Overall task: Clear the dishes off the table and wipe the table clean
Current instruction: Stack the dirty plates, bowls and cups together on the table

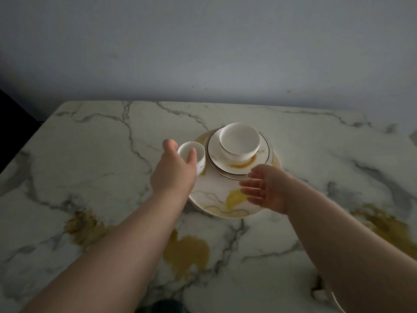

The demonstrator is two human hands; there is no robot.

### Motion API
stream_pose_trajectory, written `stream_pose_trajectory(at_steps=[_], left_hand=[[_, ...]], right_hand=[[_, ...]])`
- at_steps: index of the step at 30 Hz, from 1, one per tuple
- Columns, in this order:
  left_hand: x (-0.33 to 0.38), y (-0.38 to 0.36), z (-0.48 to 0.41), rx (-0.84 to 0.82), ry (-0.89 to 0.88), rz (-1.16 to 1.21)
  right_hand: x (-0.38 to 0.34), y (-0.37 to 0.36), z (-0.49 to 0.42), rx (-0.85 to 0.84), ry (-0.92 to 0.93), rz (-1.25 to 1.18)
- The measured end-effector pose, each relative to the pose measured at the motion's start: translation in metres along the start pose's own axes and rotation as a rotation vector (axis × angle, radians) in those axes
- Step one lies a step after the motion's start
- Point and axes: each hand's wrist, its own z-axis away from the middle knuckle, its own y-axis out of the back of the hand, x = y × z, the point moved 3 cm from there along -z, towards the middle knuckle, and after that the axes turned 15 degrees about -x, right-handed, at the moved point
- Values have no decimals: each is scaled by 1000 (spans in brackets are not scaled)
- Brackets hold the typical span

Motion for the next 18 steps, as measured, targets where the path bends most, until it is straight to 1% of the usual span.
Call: stream_pose_trajectory(at_steps=[1, 2, 3, 4, 6, 8, 10, 12, 13, 14, 18], left_hand=[[12, 4, 12, 49, -91, 62], [23, 3, 23, 40, -170, 126], [32, -4, 32, -33, -243, 164], [43, -18, 45, -157, -313, 160], [51, -56, 68, -471, -376, 54], [54, -105, 101, -789, -398, -142], [47, -148, 128, -995, -404, -329], [42, -178, 155, -1157, -390, -361], [41, -190, 167, -1203, -389, -348], [40, -198, 176, -1207, -413, -337], [41, -213, 191, -1135, -521, -236]], right_hand=[[-6, 13, 18, 28, 39, 61], [-11, 28, 37, 71, 82, 122], [-14, 44, 57, 126, 121, 187], [-11, 63, 82, 199, 143, 256], [5, 99, 120, 321, 136, 346], [39, 131, 157, 426, 84, 300], [77, 147, 170, 469, 4, 222], [115, 152, 175, 490, -64, 152], [131, 152, 175, 496, -83, 126], [143, 149, 173, 494, -87, 100], [165, 139, 168, 533, -4, -49]])
